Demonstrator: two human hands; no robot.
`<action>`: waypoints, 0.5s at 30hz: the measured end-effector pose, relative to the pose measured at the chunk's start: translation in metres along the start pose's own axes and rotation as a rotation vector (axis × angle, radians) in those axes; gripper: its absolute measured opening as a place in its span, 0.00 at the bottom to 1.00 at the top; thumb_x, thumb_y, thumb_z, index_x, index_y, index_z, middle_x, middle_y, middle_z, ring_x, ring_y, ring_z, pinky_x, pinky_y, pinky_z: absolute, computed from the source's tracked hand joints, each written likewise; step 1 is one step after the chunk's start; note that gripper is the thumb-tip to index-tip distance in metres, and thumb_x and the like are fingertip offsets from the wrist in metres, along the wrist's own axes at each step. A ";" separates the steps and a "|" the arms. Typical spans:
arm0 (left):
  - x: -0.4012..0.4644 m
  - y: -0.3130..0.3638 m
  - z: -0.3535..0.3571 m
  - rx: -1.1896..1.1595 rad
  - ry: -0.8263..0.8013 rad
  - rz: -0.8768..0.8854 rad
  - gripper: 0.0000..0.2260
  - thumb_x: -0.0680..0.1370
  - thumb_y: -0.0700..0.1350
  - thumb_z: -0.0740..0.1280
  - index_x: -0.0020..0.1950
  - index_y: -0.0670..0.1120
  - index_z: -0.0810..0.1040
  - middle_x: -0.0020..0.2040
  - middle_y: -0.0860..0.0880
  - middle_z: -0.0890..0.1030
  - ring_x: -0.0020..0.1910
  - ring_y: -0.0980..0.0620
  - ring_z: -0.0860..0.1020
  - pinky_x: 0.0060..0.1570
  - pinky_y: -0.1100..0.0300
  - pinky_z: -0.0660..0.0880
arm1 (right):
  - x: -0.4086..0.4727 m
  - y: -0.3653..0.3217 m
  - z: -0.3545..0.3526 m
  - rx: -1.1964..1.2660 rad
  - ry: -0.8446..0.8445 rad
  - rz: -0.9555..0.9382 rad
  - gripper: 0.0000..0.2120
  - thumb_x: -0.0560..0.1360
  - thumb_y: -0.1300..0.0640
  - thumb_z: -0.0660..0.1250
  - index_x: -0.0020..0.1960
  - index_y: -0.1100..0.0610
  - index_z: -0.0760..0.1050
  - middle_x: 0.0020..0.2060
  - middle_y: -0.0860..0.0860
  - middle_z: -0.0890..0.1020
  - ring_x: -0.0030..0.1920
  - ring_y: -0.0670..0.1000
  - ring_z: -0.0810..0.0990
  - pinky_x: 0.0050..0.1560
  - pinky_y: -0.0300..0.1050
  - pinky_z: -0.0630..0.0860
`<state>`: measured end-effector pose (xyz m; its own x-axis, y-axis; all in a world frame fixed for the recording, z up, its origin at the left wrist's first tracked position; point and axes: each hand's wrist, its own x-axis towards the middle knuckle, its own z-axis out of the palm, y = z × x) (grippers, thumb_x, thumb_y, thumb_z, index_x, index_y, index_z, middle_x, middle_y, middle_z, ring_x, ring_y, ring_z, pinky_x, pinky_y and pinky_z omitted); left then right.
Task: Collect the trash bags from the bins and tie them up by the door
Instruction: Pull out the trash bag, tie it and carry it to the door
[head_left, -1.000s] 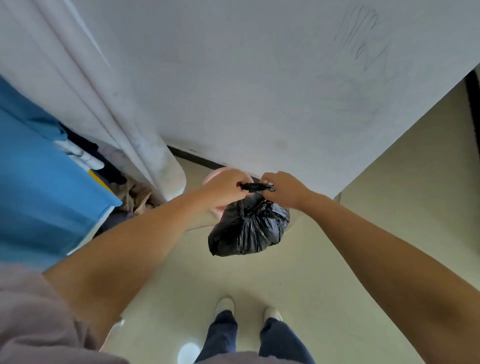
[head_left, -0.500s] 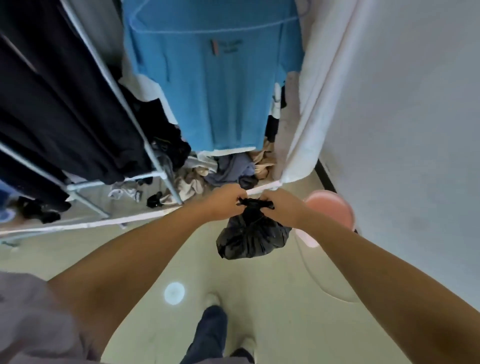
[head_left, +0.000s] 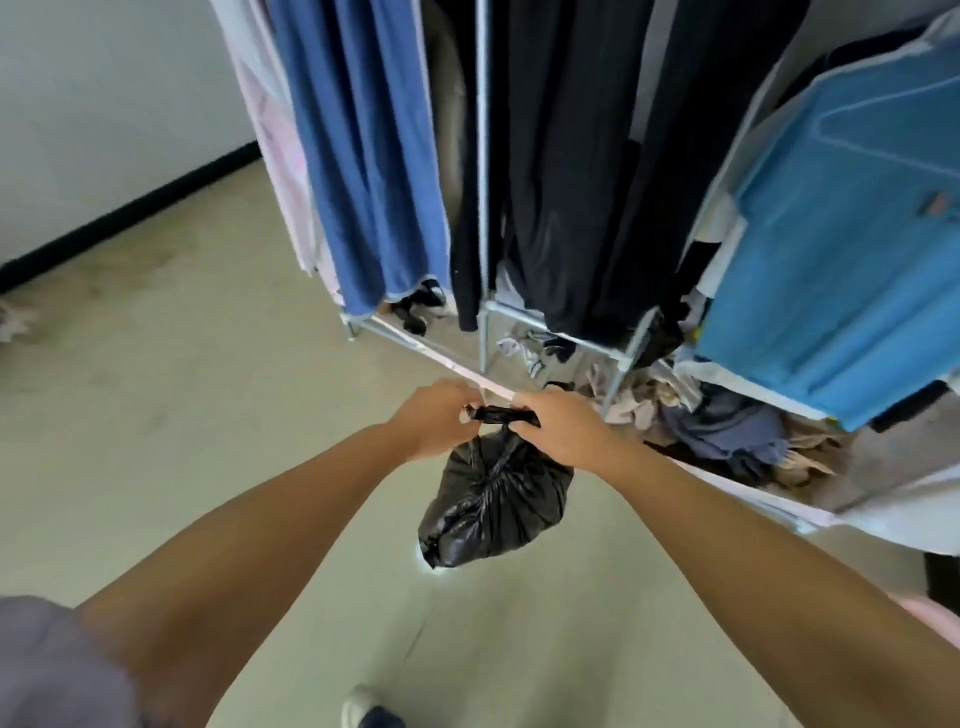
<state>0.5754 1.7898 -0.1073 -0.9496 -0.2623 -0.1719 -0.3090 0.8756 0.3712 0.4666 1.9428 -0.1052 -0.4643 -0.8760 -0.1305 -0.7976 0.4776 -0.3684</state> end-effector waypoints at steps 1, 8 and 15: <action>-0.012 -0.028 -0.008 -0.007 0.020 -0.030 0.09 0.76 0.45 0.64 0.54 0.46 0.78 0.54 0.46 0.78 0.55 0.46 0.75 0.56 0.52 0.72 | 0.018 -0.025 0.007 0.001 -0.009 -0.026 0.10 0.78 0.52 0.62 0.56 0.54 0.75 0.47 0.54 0.80 0.49 0.56 0.78 0.49 0.51 0.75; -0.082 -0.197 -0.069 -0.099 0.135 -0.216 0.10 0.77 0.42 0.62 0.55 0.42 0.78 0.53 0.43 0.77 0.53 0.45 0.75 0.52 0.57 0.70 | 0.140 -0.187 0.058 -0.010 -0.052 -0.188 0.05 0.78 0.54 0.61 0.46 0.55 0.71 0.42 0.55 0.79 0.44 0.58 0.77 0.41 0.49 0.72; -0.121 -0.333 -0.114 -0.161 0.226 -0.381 0.09 0.78 0.43 0.61 0.55 0.42 0.78 0.53 0.45 0.77 0.51 0.46 0.76 0.52 0.55 0.72 | 0.250 -0.308 0.094 -0.029 -0.143 -0.332 0.08 0.79 0.54 0.59 0.51 0.57 0.74 0.42 0.54 0.79 0.42 0.57 0.78 0.43 0.53 0.77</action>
<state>0.7868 1.4836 -0.1057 -0.7490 -0.6503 -0.1269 -0.6253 0.6306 0.4597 0.6320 1.5701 -0.1109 -0.1212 -0.9832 -0.1363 -0.9074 0.1654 -0.3863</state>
